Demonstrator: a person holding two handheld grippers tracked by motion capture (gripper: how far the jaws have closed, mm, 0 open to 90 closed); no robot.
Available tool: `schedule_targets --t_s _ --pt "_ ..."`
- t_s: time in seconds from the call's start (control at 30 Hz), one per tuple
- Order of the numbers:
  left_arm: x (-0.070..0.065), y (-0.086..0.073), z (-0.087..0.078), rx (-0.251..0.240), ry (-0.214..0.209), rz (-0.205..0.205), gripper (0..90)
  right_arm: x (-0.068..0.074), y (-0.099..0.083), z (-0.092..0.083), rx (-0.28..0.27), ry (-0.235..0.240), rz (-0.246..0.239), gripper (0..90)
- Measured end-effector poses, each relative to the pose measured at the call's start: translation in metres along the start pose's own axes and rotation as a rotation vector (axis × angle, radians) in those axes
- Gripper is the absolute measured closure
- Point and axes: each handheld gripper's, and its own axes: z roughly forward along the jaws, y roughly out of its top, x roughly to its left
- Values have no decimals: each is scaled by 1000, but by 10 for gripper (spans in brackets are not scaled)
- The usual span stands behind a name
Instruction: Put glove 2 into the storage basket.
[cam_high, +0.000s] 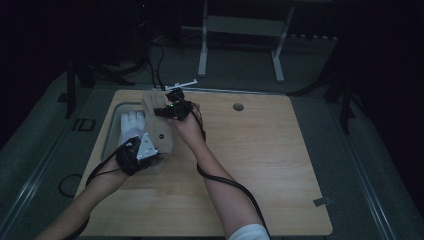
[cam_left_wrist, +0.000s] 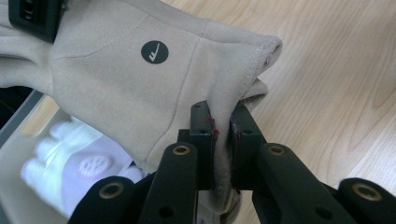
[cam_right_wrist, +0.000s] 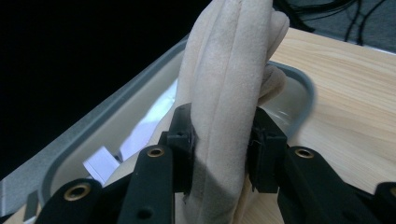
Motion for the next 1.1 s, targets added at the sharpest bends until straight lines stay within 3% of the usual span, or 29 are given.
schedule_targets --t_s 0.03,0.13,0.37,0.5,0.73,0.93,0.97,1.1 --pt "6 -10 -4 15 9 -14 828 6 4 8 9 7 -12 665" --pt "11 -18 -8 29 15 -28 827 15 7 19 20 12 -32 665" --pt "19 -35 -15 59 30 -42 828 35 10 45 56 -19 -115 664" --pt "23 -42 -11 75 26 -57 827 36 8 56 80 -36 -129 664" --pt "24 -47 2 107 -5 -80 825 34 -5 79 153 -101 -196 662" --pt "25 -46 9 102 -21 -91 823 25 -12 87 185 -90 -152 607" --pt "23 -46 10 107 -18 -81 822 23 -12 87 185 -87 -148 580" --pt "25 -48 12 107 -33 -110 814 12 -12 83 192 -43 -101 414"
